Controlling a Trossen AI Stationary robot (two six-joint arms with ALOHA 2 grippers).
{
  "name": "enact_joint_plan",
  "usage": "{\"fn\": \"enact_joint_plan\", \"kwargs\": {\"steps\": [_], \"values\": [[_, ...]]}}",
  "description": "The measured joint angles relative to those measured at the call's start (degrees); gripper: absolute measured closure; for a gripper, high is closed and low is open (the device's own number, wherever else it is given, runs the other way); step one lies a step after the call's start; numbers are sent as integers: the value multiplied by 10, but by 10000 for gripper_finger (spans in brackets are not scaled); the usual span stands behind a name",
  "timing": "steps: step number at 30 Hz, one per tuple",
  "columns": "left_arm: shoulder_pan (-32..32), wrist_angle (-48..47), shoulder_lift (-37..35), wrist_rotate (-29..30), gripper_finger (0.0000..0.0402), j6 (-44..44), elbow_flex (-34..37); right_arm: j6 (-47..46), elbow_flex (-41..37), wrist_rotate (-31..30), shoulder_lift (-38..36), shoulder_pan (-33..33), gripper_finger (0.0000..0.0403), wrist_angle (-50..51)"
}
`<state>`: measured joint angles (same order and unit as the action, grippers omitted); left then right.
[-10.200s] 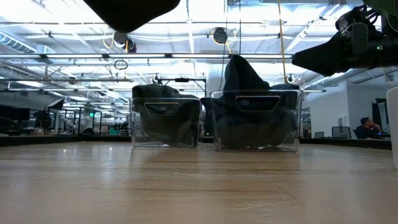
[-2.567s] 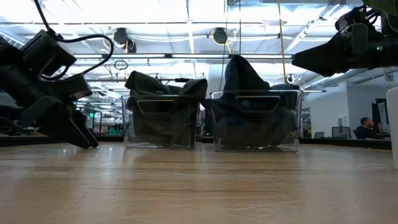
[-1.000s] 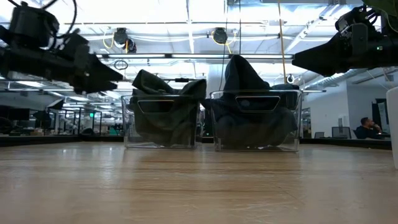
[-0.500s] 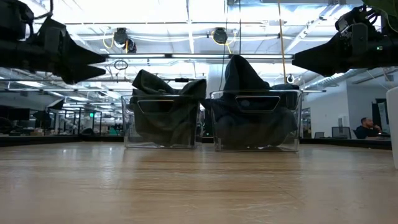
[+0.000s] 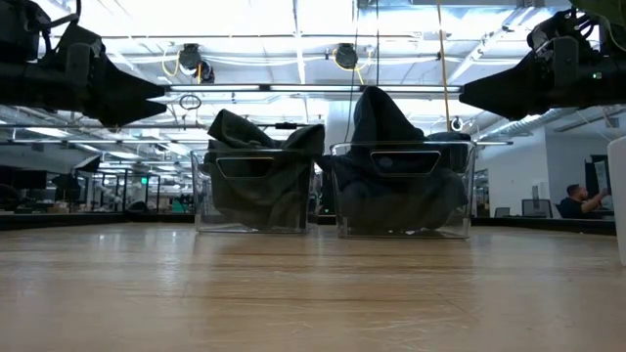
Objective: Pick & Place hat
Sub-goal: Return to Home Position
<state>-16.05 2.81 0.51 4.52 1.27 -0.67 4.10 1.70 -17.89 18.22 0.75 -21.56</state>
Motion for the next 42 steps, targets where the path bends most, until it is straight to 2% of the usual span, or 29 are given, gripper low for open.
{"fn": "enact_joint_plan", "kwargs": {"steps": [32, 42], "values": [[0, 3, 0, -1, 32, 0, 0, 0, 0, 0, 0, 0, 181, 0], [0, 4, 0, -1, 21, 0, 0, 0, 0, 0, 0, 0, 181, 0]]}}
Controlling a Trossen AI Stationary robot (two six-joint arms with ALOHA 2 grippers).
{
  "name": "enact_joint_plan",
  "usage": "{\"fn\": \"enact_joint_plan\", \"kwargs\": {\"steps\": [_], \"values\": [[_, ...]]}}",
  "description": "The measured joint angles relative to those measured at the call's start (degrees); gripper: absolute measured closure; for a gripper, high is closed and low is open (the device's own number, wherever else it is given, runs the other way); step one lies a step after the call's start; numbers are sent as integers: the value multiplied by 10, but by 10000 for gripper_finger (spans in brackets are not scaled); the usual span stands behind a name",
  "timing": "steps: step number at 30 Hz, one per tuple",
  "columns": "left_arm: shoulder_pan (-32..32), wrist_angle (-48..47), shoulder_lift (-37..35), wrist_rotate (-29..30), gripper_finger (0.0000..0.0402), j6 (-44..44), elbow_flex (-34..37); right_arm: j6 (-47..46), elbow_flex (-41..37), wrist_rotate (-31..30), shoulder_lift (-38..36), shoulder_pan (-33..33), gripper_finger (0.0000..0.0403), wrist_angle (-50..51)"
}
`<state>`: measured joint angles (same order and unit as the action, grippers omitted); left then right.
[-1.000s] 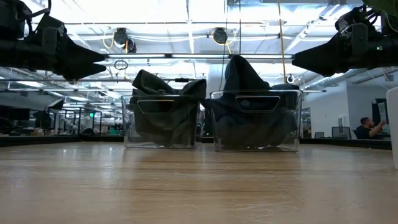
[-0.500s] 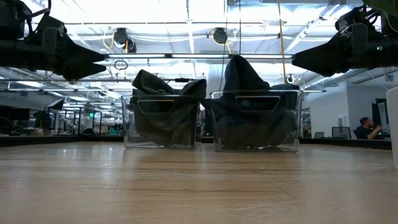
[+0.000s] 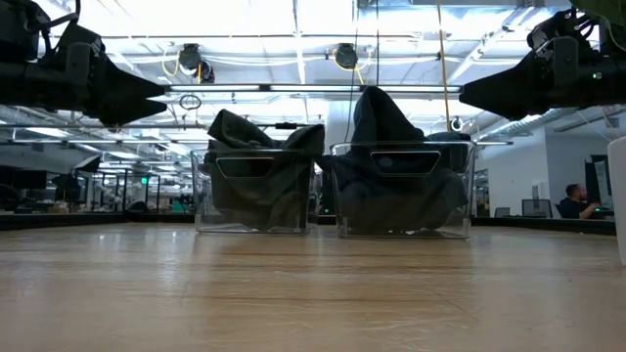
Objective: Pick & Place hat
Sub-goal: Return to Home Position
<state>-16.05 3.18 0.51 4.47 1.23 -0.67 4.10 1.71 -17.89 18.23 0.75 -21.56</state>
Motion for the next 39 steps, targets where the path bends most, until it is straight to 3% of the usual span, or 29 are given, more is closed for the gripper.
{"fn": "enact_joint_plan", "kwargs": {"steps": [39], "values": [[0, 0, 0, 0, 19, 0, -1, 0, 0, 0, 0, 0, 181, 0]]}}
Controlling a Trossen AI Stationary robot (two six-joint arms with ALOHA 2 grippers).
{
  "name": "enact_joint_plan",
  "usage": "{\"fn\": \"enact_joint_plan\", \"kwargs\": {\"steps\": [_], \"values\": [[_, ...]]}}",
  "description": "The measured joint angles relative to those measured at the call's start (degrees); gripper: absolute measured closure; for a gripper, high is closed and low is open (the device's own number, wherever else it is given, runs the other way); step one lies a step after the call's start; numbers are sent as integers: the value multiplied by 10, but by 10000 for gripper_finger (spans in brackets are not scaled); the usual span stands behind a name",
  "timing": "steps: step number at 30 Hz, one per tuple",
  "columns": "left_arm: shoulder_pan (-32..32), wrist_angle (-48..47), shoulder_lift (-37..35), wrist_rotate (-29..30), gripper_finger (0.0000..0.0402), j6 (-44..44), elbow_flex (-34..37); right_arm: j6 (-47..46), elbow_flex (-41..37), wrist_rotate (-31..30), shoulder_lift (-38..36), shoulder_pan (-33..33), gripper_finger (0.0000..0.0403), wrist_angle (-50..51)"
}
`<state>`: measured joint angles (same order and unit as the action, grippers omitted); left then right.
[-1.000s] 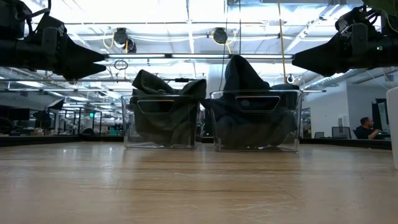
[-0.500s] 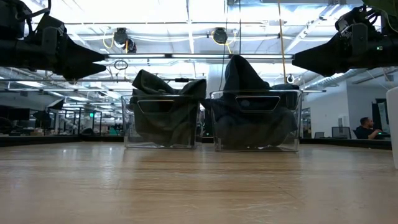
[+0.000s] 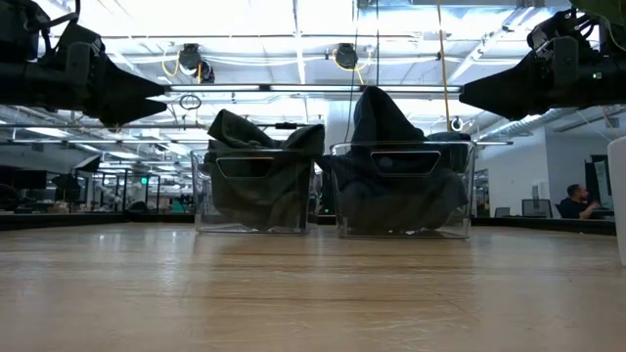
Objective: Pick & Place hat
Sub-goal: Return to Home Position
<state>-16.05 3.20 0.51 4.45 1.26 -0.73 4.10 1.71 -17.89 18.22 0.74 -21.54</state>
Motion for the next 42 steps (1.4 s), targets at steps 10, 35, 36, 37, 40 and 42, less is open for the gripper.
{"fn": "enact_joint_plan", "kwargs": {"steps": [10, 35, 36, 37, 40, 42], "values": [[0, 0, 0, 0, 34, 0, 0, 0, 0, 0, 0, 0, 181, 0], [0, 0, 0, 0, 33, 0, 0, 0, 0, 0, 0, 0, 181, 0], [0, 0, 0, 0, 32, 0, 0, 0, 0, 0, 0, 0, 181, 0], [0, 0, 0, 0, 30, 0, 0, 0, 0, 0, 0, 0, 181, 0], [0, 0, 0, 0, 28, 0, 0, 0, 0, 0, 0, 0, 181, 0], [0, 0, 0, 0, 28, 0, 0, 0, 0, 0, 0, 0, 181, 0]]}}
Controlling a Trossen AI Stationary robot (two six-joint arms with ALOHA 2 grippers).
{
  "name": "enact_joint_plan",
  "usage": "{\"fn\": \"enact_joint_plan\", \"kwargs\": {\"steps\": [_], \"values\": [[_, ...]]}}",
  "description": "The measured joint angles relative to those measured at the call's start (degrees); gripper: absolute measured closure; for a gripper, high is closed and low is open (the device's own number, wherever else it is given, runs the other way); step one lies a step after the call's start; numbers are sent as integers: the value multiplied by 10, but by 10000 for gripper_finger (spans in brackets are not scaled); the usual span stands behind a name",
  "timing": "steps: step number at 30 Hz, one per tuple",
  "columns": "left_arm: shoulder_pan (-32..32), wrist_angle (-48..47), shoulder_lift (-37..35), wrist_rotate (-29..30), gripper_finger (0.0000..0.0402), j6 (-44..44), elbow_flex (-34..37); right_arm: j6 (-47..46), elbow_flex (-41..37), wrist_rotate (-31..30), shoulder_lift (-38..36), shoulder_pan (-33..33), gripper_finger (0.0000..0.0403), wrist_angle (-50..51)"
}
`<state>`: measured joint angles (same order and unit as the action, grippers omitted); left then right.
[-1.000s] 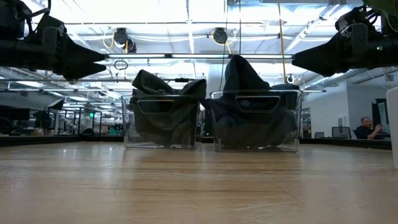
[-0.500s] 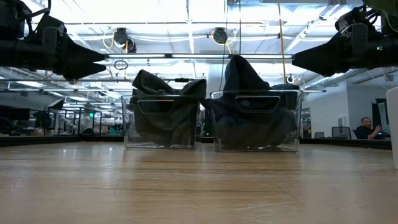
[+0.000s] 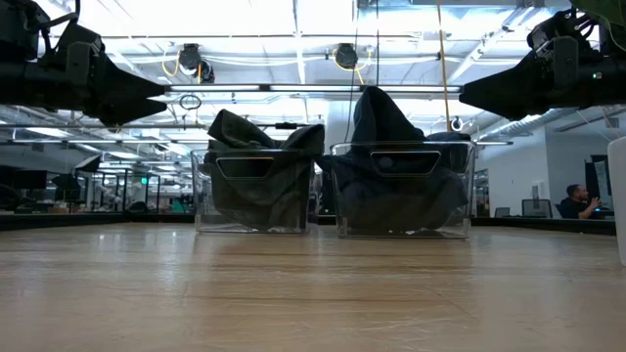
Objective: Pick & Place hat
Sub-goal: Return to Home Position
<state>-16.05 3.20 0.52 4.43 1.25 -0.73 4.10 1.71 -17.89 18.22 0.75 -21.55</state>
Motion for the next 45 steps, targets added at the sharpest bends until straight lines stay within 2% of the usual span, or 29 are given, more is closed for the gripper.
{"fn": "enact_joint_plan", "kwargs": {"steps": [7, 17, 27, 45], "values": [[0, 0, 0, 0, 36, 0, 0, 0, 0, 0, 0, 0, 181, 0], [0, 0, 0, 0, 23, 0, 0, 0, 0, 0, 0, 0, 181, 0], [0, 0, 0, 0, 36, 0, 0, 0, 0, 0, 0, 0, 181, 0], [0, 0, 0, 0, 22, 0, 0, 0, 0, 0, 0, 0, 181, 0]]}}
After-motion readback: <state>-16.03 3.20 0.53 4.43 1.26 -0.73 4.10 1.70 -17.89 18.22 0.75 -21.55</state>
